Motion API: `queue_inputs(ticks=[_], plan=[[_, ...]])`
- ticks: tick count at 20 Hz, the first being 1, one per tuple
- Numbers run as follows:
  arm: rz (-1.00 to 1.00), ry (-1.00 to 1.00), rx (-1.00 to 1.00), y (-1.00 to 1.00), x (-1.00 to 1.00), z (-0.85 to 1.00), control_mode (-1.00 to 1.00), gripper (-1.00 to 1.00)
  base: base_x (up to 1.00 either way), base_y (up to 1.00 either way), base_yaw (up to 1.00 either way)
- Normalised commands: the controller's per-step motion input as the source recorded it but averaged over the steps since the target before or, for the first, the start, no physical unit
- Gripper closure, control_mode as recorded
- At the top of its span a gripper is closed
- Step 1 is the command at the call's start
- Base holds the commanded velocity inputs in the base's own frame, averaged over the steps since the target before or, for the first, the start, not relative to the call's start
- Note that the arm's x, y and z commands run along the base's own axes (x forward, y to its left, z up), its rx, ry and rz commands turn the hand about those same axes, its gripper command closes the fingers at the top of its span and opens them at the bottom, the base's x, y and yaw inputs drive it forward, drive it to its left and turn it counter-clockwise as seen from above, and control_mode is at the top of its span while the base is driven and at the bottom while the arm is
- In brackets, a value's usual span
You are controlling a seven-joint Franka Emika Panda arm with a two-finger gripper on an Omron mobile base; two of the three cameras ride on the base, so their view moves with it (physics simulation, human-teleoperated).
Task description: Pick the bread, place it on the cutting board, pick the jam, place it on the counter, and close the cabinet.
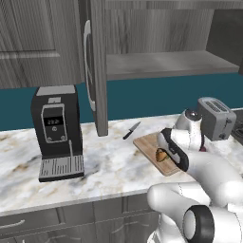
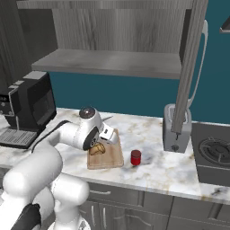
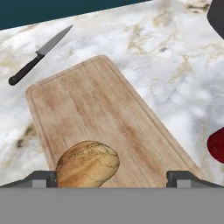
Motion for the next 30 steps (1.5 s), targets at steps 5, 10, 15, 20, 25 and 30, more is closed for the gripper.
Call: queue_inputs(ticks=[5,10,15,20,25,30], plan=[[0.00,-0.13,0.00,0.00,-0.50,0.41,-1.00,-1.00,0.00,0.00,0.00],[0.00,-0.14,0.00,0.01,-0.47,0.44,-1.00,-1.00,0.00,0.00,0.00],[0.00,-0.14,0.00,0.06,-0.46,0.42,-1.00,-1.00,0.00,0.00,0.00],[0.00,-0.15,0.00,0.11,-0.45,0.46,-1.00,-1.00,0.00,0.00,0.00],[0.00,-0.16,0.00,0.16,-0.48,0.48,-1.00,-1.00,0.00,0.00,0.00],[0.00,-0.15,-0.03,0.17,-0.57,0.42,-1.00,-1.00,0.00,0.00,0.00]])
